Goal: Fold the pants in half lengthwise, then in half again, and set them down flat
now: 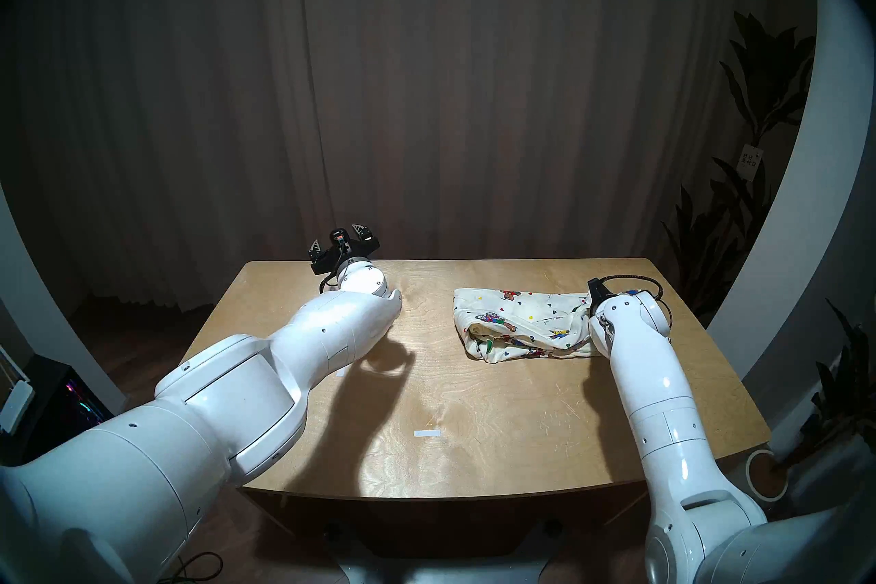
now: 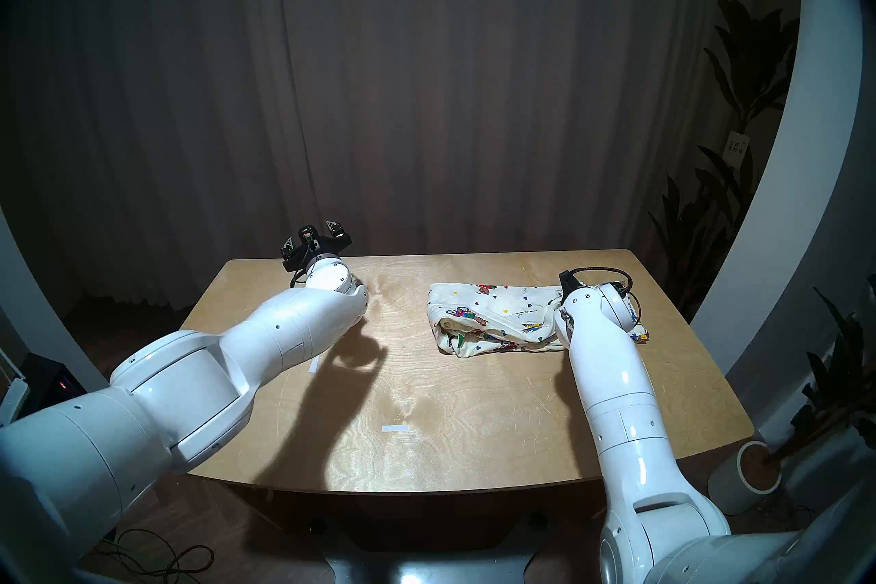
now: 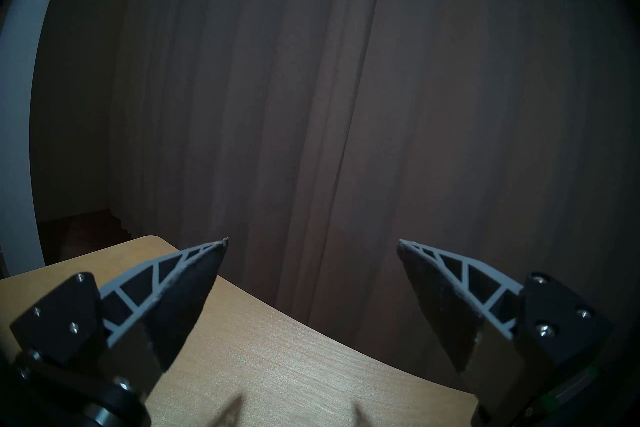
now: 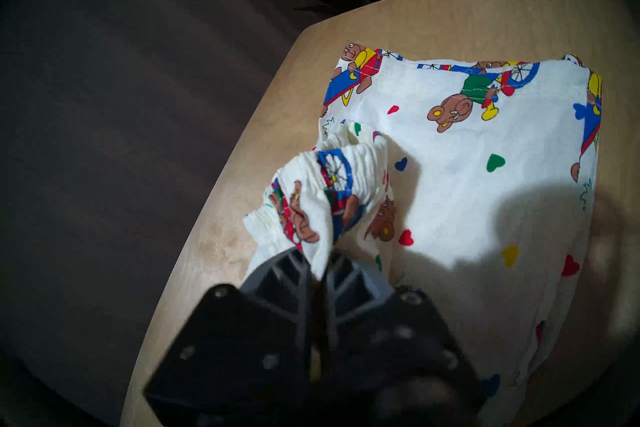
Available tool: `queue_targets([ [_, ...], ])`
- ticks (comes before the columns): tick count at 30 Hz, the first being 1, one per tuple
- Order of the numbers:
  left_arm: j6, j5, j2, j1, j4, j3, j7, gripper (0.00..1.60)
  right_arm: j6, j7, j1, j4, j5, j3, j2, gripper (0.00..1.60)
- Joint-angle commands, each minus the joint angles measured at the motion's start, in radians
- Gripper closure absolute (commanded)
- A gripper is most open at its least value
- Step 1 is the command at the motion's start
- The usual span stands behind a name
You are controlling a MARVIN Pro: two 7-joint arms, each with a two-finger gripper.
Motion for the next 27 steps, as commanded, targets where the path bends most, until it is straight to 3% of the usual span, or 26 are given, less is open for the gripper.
queue_targets([
  [1, -0.06, 0.026, 0.03, 0.013, -0.075, 0.007, 0.028, 0.0, -0.015, -0.027, 0.109, 0.021, 0.003, 0.015, 0.0, 1.6],
  [13, -0.119, 0.058, 0.091, 0.074, -0.229, 0.028, 0.098, 0.0, 0.018, 0.011, 0.138, -0.035, 0.025, 0.029, 0.049, 1.6],
  [21, -0.14, 0.083, 0.153, 0.128, -0.354, 0.043, 0.163, 0.0, 0.093, 0.056, 0.059, -0.077, 0.034, -0.002, 0.076, 1.6],
  [27, -0.143, 0.102, 0.199, 0.162, -0.447, 0.053, 0.209, 0.0, 0.136, 0.101, 0.011, -0.12, 0.059, 0.012, 0.115, 1.6],
])
